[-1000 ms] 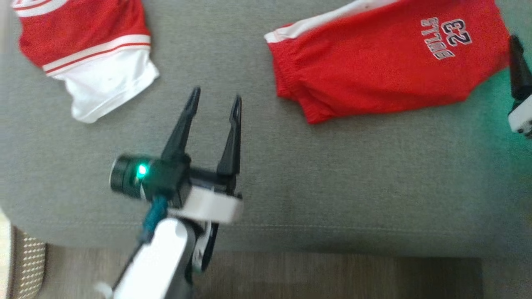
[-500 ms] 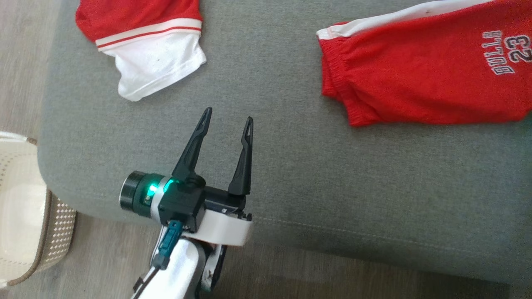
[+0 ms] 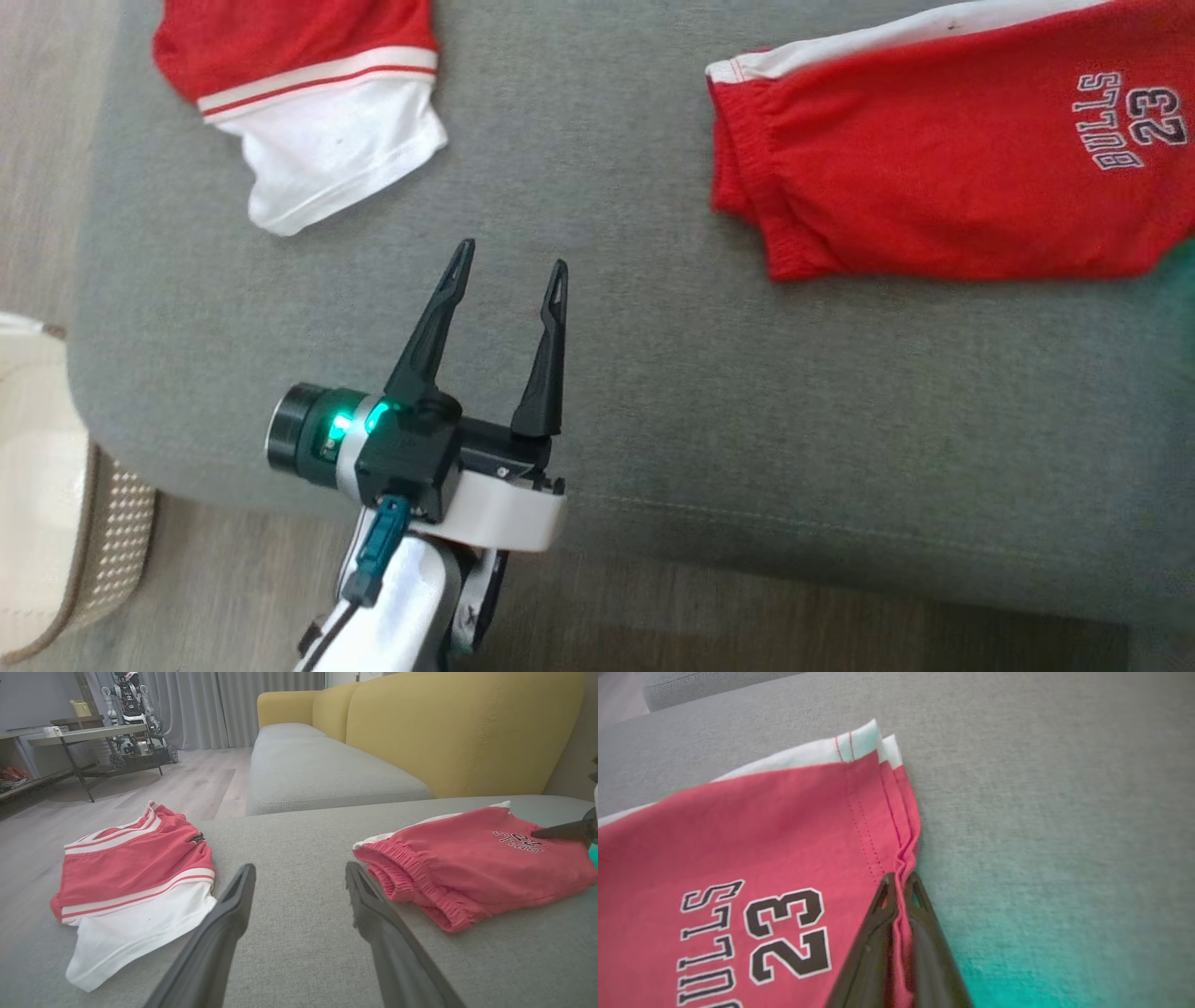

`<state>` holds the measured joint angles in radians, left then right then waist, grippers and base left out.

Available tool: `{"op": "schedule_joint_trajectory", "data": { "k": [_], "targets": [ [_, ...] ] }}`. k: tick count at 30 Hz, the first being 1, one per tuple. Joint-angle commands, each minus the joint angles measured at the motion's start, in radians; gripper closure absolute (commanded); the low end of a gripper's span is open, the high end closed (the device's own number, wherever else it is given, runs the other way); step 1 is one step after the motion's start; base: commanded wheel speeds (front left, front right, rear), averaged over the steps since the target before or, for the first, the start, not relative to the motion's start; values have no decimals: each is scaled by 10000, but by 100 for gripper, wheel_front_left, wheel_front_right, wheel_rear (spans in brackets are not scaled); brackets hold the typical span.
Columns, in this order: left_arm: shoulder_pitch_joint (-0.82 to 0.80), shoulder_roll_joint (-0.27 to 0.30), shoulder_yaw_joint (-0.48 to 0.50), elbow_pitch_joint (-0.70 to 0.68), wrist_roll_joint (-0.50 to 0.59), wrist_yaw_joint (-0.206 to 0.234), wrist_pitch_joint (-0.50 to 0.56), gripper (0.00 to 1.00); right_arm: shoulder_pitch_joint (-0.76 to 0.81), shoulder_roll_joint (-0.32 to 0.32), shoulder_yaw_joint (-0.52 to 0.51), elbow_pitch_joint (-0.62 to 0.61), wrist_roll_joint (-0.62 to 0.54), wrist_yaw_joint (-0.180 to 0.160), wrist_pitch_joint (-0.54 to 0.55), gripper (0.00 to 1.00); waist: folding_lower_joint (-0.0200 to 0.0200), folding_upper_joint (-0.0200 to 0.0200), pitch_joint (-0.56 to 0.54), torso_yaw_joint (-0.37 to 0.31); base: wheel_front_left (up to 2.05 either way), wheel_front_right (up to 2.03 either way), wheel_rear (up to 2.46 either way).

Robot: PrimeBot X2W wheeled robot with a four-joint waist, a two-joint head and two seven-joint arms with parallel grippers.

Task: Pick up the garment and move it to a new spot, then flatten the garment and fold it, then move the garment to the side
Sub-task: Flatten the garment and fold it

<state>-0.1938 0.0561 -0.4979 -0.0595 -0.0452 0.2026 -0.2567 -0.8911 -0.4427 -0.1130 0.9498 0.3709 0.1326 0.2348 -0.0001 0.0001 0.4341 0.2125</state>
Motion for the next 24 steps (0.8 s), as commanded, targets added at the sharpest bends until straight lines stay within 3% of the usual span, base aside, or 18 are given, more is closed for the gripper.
{"op": "schedule_joint_trajectory", "data": {
  "k": [1, 11, 17, 24],
  "targets": [
    [-108, -23, 393, -290, 121, 38, -51, 0, 457, -235, 209, 137, -29, -19, -46, 100, 1, -1, -103, -242, 0, 0, 0],
    [125, -4, 546, -167, 149, -88, -51, 0, 5, -914, 715, -74, -615, -19, -891, 100, 1, -1, -725, -1199, 0, 0, 0],
    [263, -6, 601, -55, 133, -191, -51, 0, -458, -406, 1428, -1002, -964, -19, -837, 100, 1, -1, -1086, -1595, 0, 0, 0],
    [315, -26, 466, 139, 78, -309, -51, 0, -559, 644, 2575, -2769, -1042, -19, -302, 100, 1, -1, -1457, -1606, 0, 0, 0]
  ]
}}
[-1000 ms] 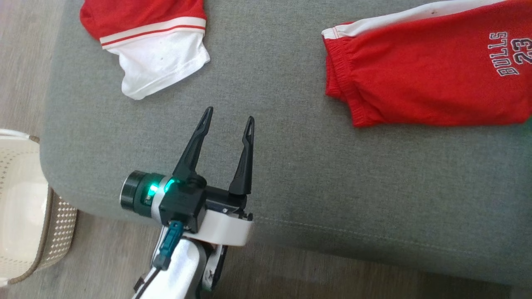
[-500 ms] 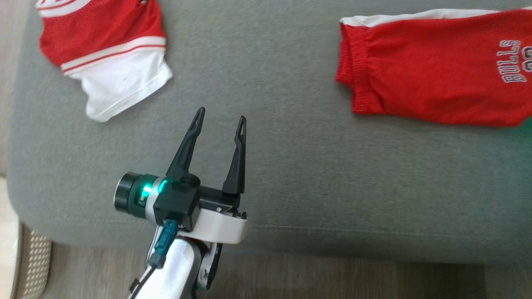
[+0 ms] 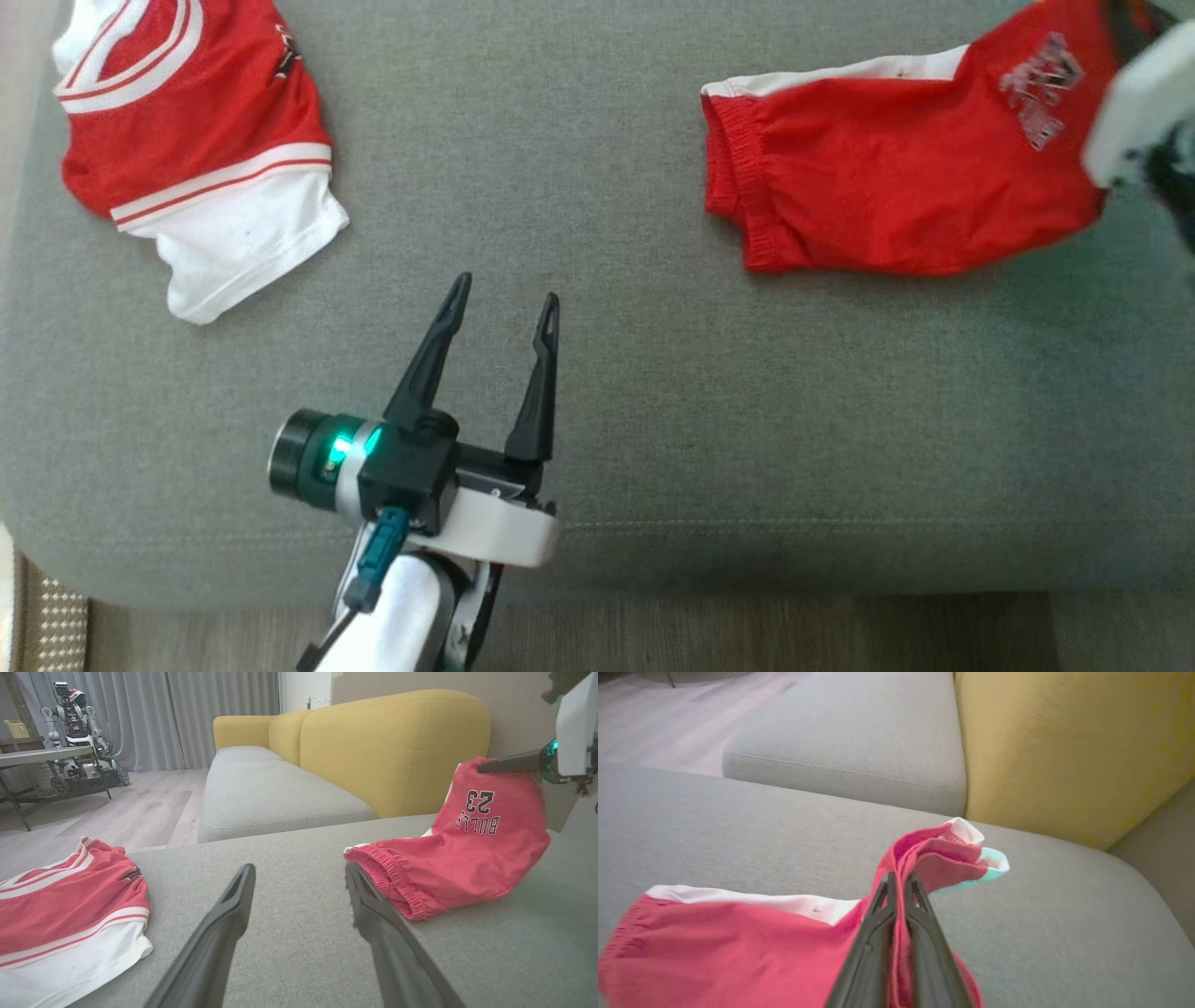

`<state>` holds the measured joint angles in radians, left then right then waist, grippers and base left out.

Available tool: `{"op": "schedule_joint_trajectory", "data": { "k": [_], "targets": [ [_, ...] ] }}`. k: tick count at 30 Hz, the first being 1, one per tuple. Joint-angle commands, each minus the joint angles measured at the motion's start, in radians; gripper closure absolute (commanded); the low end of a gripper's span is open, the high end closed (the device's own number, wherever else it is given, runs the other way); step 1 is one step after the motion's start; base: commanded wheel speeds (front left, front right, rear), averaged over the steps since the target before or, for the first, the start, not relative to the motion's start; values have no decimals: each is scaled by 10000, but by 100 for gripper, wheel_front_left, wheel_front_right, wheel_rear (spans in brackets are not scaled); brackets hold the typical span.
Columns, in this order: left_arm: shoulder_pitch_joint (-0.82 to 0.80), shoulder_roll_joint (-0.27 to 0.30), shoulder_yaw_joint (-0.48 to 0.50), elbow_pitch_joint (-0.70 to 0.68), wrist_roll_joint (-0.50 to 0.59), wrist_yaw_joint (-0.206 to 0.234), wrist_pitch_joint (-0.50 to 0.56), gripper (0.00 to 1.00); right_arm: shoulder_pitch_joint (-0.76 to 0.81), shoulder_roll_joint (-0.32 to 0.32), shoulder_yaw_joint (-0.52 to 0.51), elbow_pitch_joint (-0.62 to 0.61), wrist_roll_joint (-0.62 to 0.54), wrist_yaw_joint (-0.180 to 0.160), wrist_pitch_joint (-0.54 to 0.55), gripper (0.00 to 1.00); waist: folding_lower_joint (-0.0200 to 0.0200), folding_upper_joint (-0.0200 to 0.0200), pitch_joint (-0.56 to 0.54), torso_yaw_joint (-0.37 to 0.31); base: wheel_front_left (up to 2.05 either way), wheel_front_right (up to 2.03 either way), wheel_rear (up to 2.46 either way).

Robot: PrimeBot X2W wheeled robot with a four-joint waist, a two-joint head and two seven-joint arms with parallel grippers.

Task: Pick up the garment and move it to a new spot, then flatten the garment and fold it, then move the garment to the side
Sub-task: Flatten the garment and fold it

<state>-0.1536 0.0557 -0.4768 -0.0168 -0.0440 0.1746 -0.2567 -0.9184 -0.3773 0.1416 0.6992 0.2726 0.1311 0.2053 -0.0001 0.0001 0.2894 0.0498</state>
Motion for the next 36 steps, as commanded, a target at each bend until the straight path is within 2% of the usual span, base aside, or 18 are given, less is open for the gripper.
{"op": "schedule_joint_trajectory", "data": {
  "k": [1, 9, 20, 21, 22, 23, 29, 30, 36],
  "targets": [
    [-88, -25, 220, -276, 54, -41, -51, 0, -273, 117, 162, -477, -55, -4, 73, 100, 1, -1, -34, 66, 0, 0, 0],
    [-145, -45, 15, -256, -118, -21, -51, 0, -67, 1099, 981, -1739, -27, -4, 718, 100, 1, -1, -19, 548, 0, 0, 0],
    [-343, -53, -282, -224, -473, 203, -51, 0, 1013, 2253, 1767, -2116, -271, -4, 1361, 100, 1, -1, 109, 1085, 0, 0, 0],
    [-359, -53, -304, -221, -495, 231, -51, 0, 1125, 2347, 1773, -2120, -247, -4, 1343, 89, 1, -1, 109, 1112, 0, 0, 0],
    [-374, -53, -321, -226, -512, 259, -51, 0, 1221, 2438, 1711, -2155, -210, -4, 1241, 22, 1, -1, 107, 1138, 0, 0, 0],
    [-390, -53, -335, -232, -526, 282, -51, 0, 1303, 2515, 1647, -2241, -171, -4, 1049, 0, 1, -1, 101, 1165, 0, 0, 0],
    [-380, -54, -324, -255, -552, 377, -51, 0, 1769, 2449, 364, -3202, -280, -4, -600, 0, 1, -1, 6, 1182, 0, 0, 0],
    [-380, -54, -324, -255, -552, 377, -51, 0, 1769, 2449, 364, -3202, -280, -4, -600, 0, 1, -1, 6, 1182, 0, 0, 0],
    [-196, -54, 41, -340, -516, 444, -51, 0, 2635, 1738, -995, -4233, -820, -4, -1801, 0, 1, -1, -150, 820, 0, 0, 0]
  ]
}}
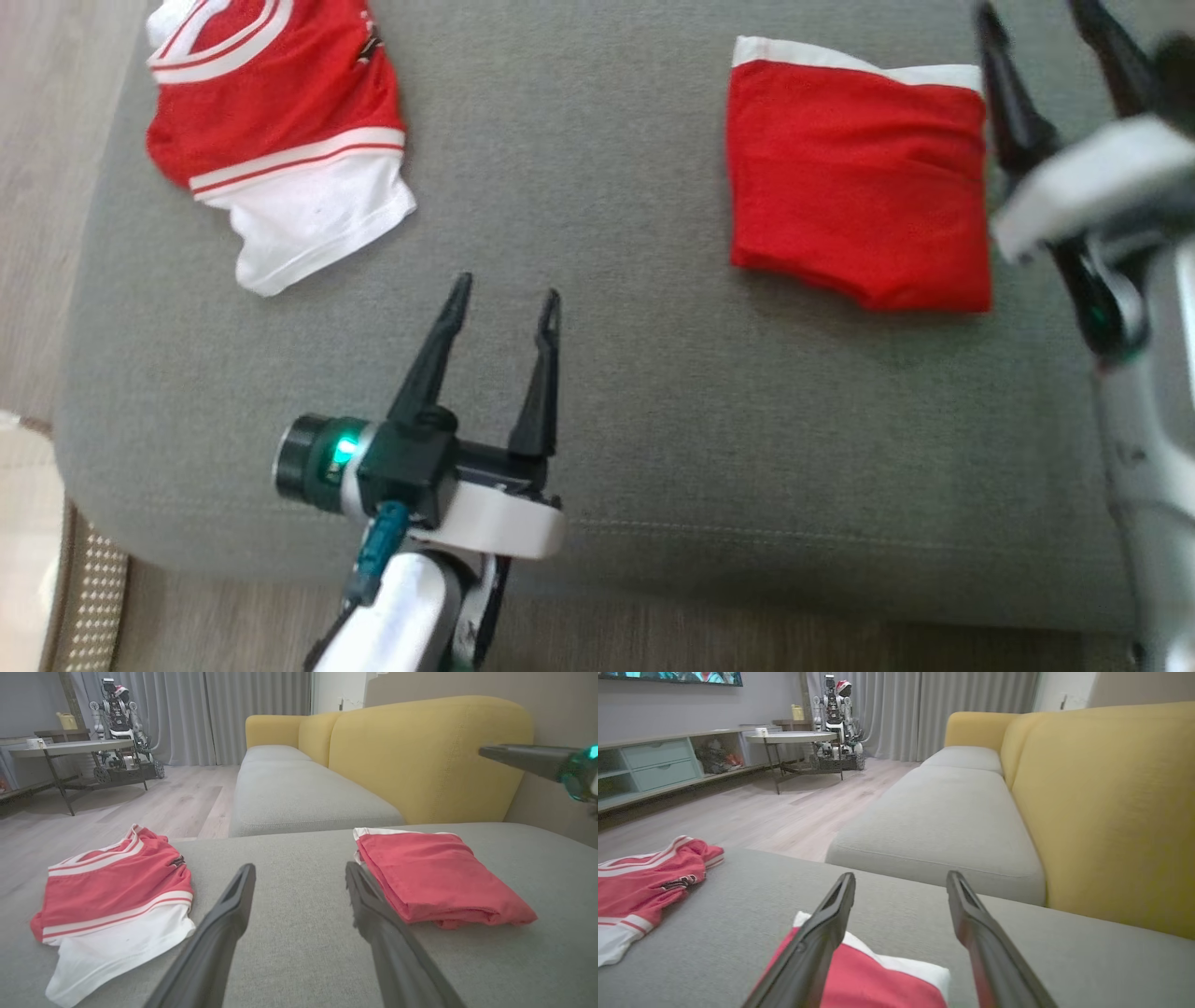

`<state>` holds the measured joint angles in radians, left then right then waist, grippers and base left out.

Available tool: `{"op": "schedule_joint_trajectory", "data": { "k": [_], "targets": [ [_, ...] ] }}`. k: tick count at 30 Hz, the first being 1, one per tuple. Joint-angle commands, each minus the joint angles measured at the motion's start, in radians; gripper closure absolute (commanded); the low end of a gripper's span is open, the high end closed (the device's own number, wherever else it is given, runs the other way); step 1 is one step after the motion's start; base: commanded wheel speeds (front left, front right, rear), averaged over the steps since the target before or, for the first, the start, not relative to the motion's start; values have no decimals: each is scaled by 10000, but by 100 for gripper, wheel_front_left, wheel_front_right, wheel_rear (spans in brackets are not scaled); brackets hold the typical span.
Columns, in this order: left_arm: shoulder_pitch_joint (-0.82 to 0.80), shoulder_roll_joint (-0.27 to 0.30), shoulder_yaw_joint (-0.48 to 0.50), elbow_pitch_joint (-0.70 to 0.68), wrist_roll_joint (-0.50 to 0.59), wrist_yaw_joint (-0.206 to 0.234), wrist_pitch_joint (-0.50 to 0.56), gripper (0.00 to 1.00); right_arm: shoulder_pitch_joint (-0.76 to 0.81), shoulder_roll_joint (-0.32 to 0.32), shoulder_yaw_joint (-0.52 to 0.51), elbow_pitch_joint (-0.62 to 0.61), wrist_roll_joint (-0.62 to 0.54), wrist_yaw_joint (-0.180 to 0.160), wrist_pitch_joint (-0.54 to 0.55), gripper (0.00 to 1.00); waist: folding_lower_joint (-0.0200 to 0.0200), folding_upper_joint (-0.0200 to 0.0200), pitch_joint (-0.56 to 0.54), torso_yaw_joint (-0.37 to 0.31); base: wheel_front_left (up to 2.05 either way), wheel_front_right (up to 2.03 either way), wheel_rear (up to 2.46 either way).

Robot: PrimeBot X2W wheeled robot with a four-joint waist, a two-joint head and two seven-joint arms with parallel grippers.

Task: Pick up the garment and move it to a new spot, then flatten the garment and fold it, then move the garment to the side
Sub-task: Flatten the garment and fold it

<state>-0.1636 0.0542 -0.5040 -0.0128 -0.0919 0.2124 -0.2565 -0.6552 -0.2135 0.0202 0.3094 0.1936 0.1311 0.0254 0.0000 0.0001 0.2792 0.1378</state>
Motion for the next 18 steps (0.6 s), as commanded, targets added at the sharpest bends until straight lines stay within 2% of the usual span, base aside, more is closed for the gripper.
{"op": "schedule_joint_trajectory", "data": {
  "k": [1, 5, 9, 13, 15, 18],
  "targets": [
    [-66, -39, 404, -396, -35, 63, -53, 0, 232, 23, 21, -427, 0, -4, -212, 0, 0, -1, -95, -128, 0, 0, 0],
    [99, -39, 868, -614, -89, 54, -53, 0, 1343, -248, -279, -769, 30, -4, -1394, 0, 0, -1, -296, -405, 0, 0, 0],
    [368, -39, 1316, -835, -45, -33, -53, 0, 2597, 116, -732, -1013, -90, -4, -2567, 0, 0, -1, -532, -646, 0, 0, 0],
    [767, -39, 1640, -993, -32, -191, -53, 0, 3943, 734, -431, -1398, 105, -4, -2854, 0, 0, -1, -876, -856, 0, 0, 0],
    [1192, -39, 1798, -913, -33, -332, -53, 0, 4969, 1142, -602, -1951, 190, -4, -2865, 0, 0, -1, -1342, -935, 0, 0, 0],
    [1579, -39, 1925, -842, 3, -478, -53, 0, 5878, 1402, -709, -2211, -168, -4, -2868, 0, 0, -1, -1783, -999, 0, 0, 0]
  ]
}}
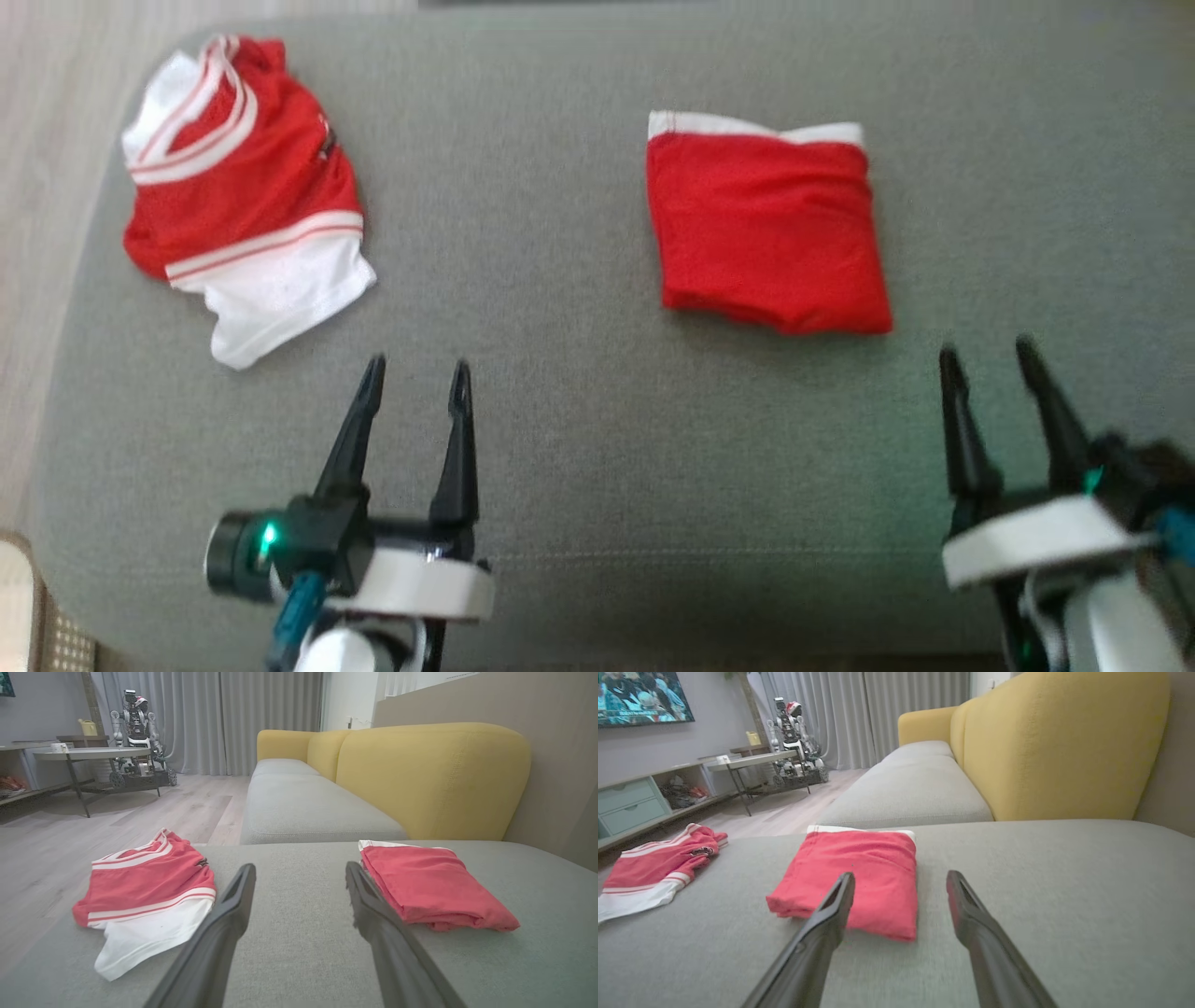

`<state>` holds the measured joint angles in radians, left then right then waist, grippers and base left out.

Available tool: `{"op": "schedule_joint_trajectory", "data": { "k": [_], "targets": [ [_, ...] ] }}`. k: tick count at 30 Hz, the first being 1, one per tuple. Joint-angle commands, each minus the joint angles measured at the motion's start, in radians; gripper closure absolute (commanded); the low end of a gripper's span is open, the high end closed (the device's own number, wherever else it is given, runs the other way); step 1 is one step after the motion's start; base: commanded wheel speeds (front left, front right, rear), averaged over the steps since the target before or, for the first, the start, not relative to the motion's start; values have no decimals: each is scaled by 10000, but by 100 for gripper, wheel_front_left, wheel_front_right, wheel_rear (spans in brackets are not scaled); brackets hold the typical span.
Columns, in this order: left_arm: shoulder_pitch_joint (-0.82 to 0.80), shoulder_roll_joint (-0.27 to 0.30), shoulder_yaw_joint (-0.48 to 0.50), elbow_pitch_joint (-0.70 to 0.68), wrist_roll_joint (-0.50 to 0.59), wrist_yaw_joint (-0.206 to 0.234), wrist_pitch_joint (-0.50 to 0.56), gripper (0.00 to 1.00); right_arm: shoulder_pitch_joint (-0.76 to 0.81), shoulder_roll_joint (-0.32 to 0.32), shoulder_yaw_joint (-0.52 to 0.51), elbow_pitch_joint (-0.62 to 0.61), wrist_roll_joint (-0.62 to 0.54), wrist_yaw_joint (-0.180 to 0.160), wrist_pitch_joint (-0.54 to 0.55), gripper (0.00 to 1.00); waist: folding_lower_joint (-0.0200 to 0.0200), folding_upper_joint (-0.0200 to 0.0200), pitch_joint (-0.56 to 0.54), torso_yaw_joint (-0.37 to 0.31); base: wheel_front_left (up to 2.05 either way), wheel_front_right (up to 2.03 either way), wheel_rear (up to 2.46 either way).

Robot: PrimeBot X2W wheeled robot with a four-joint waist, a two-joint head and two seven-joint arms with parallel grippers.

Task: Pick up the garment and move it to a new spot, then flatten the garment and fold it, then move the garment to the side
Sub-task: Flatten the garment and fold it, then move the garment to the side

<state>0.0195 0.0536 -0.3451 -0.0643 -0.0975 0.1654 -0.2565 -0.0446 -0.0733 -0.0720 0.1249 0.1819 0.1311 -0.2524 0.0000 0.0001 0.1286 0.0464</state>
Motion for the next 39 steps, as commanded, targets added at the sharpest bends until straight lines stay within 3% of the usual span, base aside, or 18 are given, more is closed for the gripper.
{"op": "schedule_joint_trajectory", "data": {
  "k": [1, 8, 39],
  "targets": [
    [-146, -33, 368, -320, 100, -73, -53, 0, -11, 57, 182, -443, -176, -4, -90, 0, 0, -1, -400, -104, 0, 0, 0],
    [665, 55, 511, -263, 481, -364, -53, 0, 789, 208, 181, -533, -531, -4, -92, 0, 0, -1, -1156, -202, 0, 0, 0],
    [1520, -14, 880, 310, 603, -119, -53, 0, 1210, 230, 355, -387, -496, -4, -93, 0, 0, -1, -1819, 71, 0, 0, 0]
  ]
}}
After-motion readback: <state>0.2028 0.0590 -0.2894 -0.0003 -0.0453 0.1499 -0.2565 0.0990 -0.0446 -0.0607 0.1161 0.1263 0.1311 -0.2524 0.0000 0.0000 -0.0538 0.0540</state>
